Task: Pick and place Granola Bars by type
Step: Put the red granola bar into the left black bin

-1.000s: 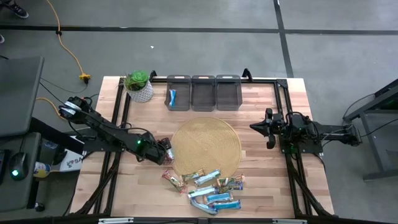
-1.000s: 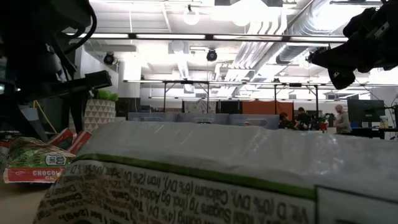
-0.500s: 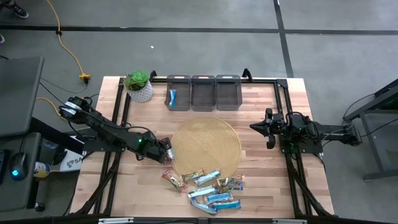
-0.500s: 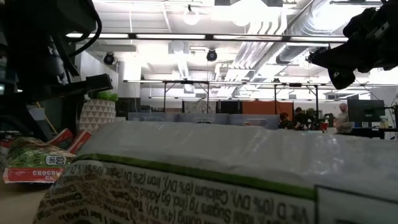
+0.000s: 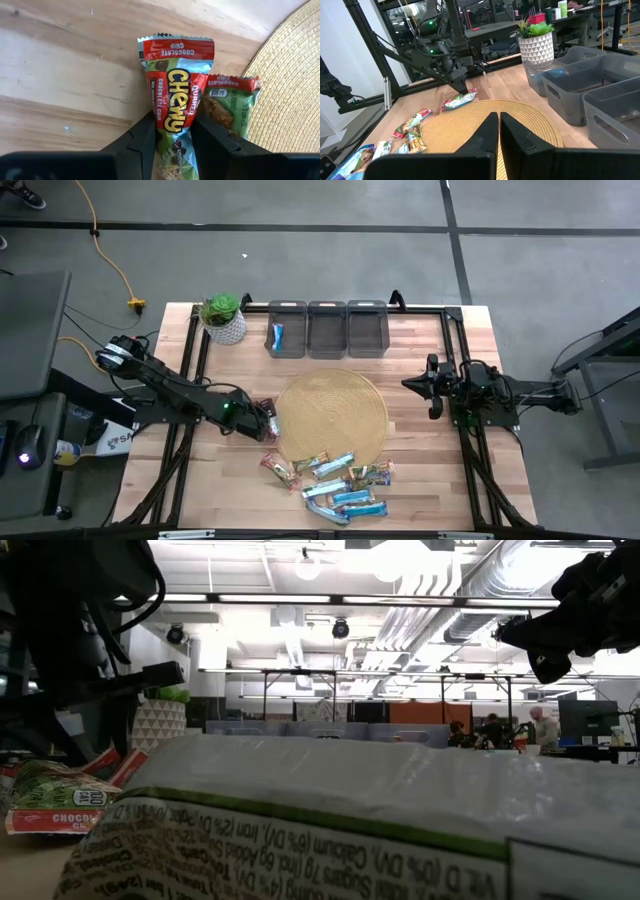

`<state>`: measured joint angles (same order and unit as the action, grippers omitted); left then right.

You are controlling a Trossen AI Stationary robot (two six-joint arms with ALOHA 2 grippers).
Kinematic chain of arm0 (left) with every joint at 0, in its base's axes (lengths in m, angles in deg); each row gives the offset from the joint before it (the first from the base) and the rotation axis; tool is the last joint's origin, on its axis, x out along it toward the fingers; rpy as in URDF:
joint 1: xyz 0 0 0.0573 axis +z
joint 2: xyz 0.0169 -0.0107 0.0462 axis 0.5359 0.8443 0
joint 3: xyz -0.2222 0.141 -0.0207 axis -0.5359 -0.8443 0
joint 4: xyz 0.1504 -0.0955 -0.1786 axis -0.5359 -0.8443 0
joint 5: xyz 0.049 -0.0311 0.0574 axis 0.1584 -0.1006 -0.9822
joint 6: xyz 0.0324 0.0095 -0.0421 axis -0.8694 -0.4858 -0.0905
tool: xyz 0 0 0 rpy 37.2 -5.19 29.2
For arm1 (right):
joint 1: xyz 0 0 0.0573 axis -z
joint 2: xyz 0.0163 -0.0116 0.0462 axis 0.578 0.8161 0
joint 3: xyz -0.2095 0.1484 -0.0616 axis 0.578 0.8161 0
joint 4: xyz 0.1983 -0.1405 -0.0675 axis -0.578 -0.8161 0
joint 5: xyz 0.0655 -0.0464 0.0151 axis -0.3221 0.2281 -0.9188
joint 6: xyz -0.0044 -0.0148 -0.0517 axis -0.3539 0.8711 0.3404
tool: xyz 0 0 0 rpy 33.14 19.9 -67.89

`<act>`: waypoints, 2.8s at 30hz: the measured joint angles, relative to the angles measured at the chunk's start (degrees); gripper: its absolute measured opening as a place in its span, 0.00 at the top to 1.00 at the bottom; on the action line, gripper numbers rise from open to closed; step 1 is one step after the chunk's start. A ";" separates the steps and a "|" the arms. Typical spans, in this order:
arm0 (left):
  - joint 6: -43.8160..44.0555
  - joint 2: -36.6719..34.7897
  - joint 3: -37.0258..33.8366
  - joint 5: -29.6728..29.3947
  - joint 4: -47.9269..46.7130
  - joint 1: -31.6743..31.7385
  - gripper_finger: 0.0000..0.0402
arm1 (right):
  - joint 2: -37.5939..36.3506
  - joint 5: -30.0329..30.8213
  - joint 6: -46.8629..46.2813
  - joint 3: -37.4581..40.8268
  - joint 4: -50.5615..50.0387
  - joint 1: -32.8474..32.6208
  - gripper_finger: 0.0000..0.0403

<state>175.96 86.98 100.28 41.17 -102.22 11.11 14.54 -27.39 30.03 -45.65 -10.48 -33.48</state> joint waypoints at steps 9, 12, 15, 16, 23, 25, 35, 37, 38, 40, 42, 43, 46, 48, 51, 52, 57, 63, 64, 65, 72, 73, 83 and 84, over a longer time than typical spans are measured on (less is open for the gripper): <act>-0.02 0.02 -0.02 -0.58 -0.23 0.00 0.75 | 0.01 0.00 -0.01 0.00 0.02 0.02 1.00; -0.51 0.02 -0.02 -0.58 -0.20 0.00 0.81 | 0.00 0.00 -0.01 0.00 0.02 0.02 1.00; -1.43 -0.03 0.00 -0.58 -0.14 0.00 0.86 | 0.01 0.00 -0.01 0.00 0.01 0.02 1.00; -1.46 -0.04 0.00 -0.60 -0.12 0.00 0.87 | 0.01 0.00 -0.01 0.00 0.00 0.01 1.00; -3.65 -0.76 0.91 -2.17 -0.09 -0.03 0.88 | 0.00 0.00 -0.01 0.00 0.01 0.01 1.00; -4.94 -2.03 1.59 -3.68 -0.40 -0.04 0.88 | 0.01 0.00 -0.01 0.00 0.02 0.02 1.00; -14.85 -13.45 4.00 -12.37 -4.33 -0.07 0.88 | 0.00 0.02 -0.01 0.00 0.02 0.01 1.00; -21.28 -15.90 5.20 -14.07 -2.59 -0.07 0.88 | 0.01 0.01 -0.01 0.00 0.01 0.02 1.00; -24.99 -17.09 5.76 -14.55 -1.97 -0.07 0.88 | -0.01 0.01 0.01 0.00 0.01 0.00 1.00; -31.98 -19.00 7.02 -14.91 0.66 -0.09 0.88 | 0.01 0.02 -0.01 0.00 0.13 0.01 1.00; -38.18 -20.79 7.93 -14.78 2.82 -0.09 0.88 | 0.20 0.07 -0.01 0.00 0.23 0.01 1.00; -40.90 -21.42 8.54 -14.81 3.91 -0.09 0.88 | 0.21 0.04 0.01 0.00 0.23 0.02 1.00; -50.43 -23.06 10.42 -15.04 7.94 -0.09 0.88 | 0.36 0.04 0.01 0.00 0.36 0.02 1.00; -58.61 -23.73 11.88 -16.30 11.29 -0.09 0.88 | 0.39 0.04 0.01 0.00 0.33 0.02 1.00; -71.48 -25.02 13.98 -18.36 15.01 -0.09 0.88 | 0.41 0.04 0.01 0.00 0.36 0.01 1.00; -75.77 -25.22 14.96 -18.51 17.06 -0.09 0.88 | 0.43 0.04 0.01 -0.01 0.46 0.00 1.00; -91.54 -25.70 18.31 -16.65 21.45 -0.07 0.88 | 0.53 0.04 0.01 0.00 0.46 0.00 1.00; -103.74 -25.66 19.83 -14.04 23.71 -0.08 0.88 | 0.52 0.02 0.01 0.00 0.35 0.00 1.00; -104.57 -25.64 19.85 -14.02 24.21 -0.07 0.88 | 0.50 0.02 0.01 0.00 0.41 0.00 1.00; -104.99 -25.64 19.83 -14.04 24.26 -0.07 0.88 | 0.49 0.02 0.01 0.00 0.42 0.00 1.00; -108.75 -25.75 19.80 -20.96 27.49 0.00 0.88 | 0.49 0.02 0.00 -0.01 0.45 0.01 1.00; -110.44 -26.07 19.80 -22.28 28.56 0.27 0.88 | 0.49 0.02 -0.01 0.00 0.42 0.00 1.00; -117.63 -27.30 19.80 -7.62 35.04 17.26 0.88 | 0.49 0.02 0.01 0.00 0.44 0.00 1.00; -117.64 -27.22 19.80 -5.19 35.29 20.03 0.88 | 0.49 0.02 0.01 0.00 0.44 0.02 1.00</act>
<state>58.32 59.76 120.09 35.98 -66.93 31.13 15.04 -27.37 30.04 -45.65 -10.04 -33.46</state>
